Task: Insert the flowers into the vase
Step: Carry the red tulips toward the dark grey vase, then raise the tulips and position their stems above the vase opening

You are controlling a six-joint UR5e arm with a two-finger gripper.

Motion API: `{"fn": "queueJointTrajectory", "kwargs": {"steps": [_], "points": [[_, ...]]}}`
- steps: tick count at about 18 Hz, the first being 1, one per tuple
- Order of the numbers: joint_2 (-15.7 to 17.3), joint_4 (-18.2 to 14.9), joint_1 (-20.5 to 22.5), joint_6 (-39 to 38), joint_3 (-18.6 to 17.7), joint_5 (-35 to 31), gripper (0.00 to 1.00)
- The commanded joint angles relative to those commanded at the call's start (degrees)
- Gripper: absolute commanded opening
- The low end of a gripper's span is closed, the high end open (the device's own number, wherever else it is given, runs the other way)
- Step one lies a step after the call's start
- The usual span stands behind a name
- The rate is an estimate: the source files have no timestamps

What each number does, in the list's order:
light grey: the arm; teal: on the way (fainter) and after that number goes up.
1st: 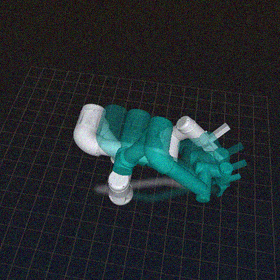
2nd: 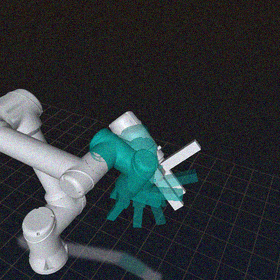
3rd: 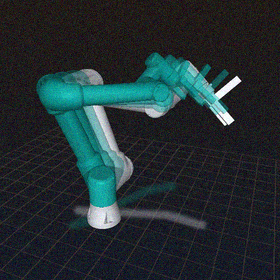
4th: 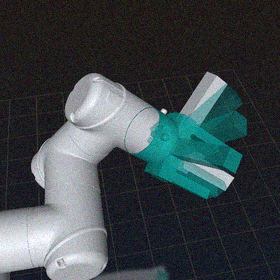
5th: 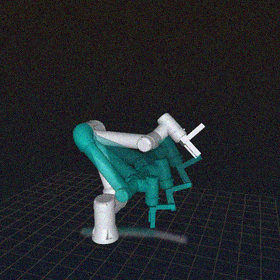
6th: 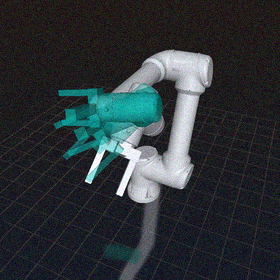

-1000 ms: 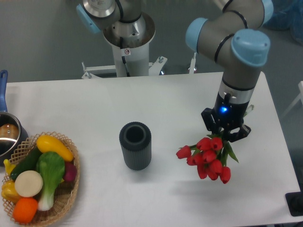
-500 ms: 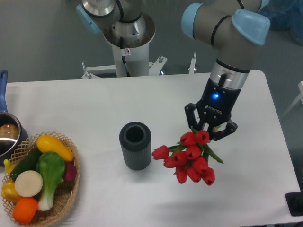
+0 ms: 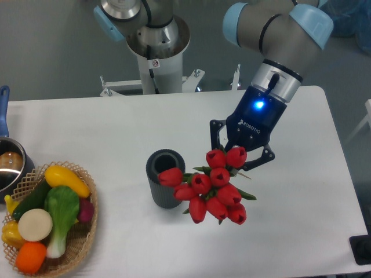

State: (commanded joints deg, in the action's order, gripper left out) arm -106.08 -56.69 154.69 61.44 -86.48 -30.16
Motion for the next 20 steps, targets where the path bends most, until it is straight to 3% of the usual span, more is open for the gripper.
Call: {"fn": "queueJointTrajectory", "kwargs": {"steps": [9,16,20], "points": [[6.1,0.0,4.6,0.3,-7.6,15.7,0.04],[7.0,0.0,4.7,0.4,-10.7,22.6,0.05],[9.3,0.0,4.5,0.6,-14.3,22.9,0.05]]}}
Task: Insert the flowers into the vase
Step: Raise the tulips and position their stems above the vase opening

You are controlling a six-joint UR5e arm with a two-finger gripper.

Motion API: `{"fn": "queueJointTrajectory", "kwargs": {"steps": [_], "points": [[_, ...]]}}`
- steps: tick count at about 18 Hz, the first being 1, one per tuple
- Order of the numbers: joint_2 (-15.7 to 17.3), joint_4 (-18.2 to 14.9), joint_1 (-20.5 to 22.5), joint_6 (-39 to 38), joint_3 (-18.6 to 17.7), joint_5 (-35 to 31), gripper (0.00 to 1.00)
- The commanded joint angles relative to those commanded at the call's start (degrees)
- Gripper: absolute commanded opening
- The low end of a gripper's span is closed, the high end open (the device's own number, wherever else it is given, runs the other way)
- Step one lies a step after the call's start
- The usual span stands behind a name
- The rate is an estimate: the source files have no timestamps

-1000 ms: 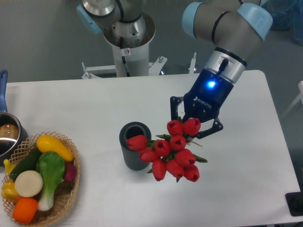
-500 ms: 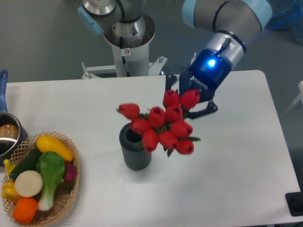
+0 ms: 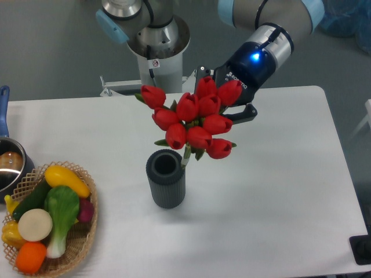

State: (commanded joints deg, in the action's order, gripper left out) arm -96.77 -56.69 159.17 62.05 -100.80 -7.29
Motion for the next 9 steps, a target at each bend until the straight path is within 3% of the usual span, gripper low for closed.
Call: {"fn": "queueJointTrajectory", "kwargs": {"steps": [6,9], "points": [[0.1,0.3,-0.4,0.8,-1.7,0.1,0.07],[0.1,2.3,-0.6,1.0,-2.9,0.1,0.07]]}}
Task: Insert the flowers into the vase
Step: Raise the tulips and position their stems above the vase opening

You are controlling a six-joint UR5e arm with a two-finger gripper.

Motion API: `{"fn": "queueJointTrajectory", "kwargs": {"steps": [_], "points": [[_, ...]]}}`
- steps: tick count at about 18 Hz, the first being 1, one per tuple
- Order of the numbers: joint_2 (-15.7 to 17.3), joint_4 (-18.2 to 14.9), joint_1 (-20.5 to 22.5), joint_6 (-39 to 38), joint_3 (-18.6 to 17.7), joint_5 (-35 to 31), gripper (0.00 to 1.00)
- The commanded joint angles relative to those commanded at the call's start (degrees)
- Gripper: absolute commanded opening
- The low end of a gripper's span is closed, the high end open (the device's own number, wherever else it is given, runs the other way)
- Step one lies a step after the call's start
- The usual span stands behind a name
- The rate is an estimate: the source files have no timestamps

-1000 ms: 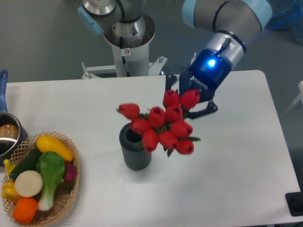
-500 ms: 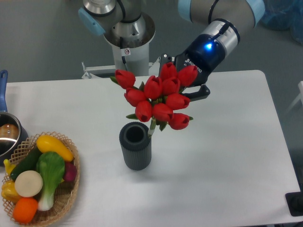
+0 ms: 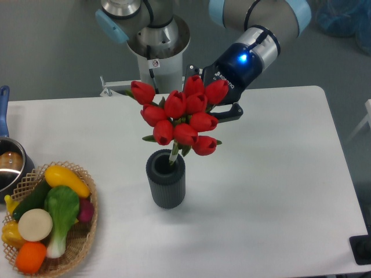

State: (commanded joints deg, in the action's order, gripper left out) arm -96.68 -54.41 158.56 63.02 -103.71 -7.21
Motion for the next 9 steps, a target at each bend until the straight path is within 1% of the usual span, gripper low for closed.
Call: {"fn": "queueJointTrajectory", "kwargs": {"steps": [5,9], "points": [[-0.2,0.4,-0.4,0.1,-0.7,-0.1,0.07],[-0.3,1.7,-0.4,0.5,-2.5,-0.2,0.07]]}}
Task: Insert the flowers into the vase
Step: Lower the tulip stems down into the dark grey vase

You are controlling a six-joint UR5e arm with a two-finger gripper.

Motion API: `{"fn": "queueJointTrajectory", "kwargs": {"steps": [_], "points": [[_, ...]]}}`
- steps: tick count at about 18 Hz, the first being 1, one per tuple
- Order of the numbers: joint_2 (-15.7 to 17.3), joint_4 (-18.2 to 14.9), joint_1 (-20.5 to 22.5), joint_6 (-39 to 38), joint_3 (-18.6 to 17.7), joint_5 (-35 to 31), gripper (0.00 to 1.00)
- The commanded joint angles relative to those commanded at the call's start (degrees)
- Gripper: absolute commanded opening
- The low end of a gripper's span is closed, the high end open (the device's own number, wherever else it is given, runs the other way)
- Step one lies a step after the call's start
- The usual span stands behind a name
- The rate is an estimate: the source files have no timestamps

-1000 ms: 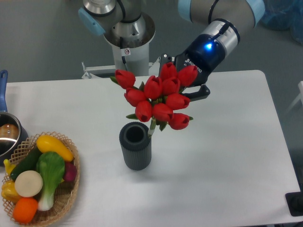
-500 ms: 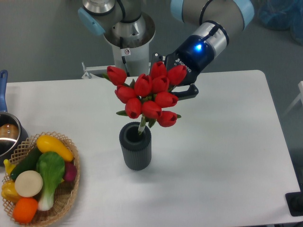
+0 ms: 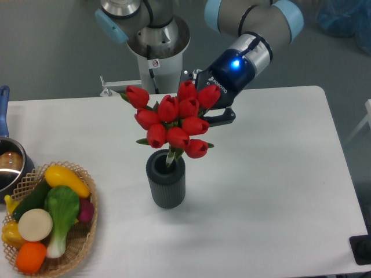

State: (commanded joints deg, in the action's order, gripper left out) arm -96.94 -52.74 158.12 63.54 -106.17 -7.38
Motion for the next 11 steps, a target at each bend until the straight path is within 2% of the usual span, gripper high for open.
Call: {"fn": "queueJointTrajectory", "kwargs": {"steps": [11], "points": [[-1.7,0.6,-1.6,1.9,-2.4,-0.4,0.07]]}}
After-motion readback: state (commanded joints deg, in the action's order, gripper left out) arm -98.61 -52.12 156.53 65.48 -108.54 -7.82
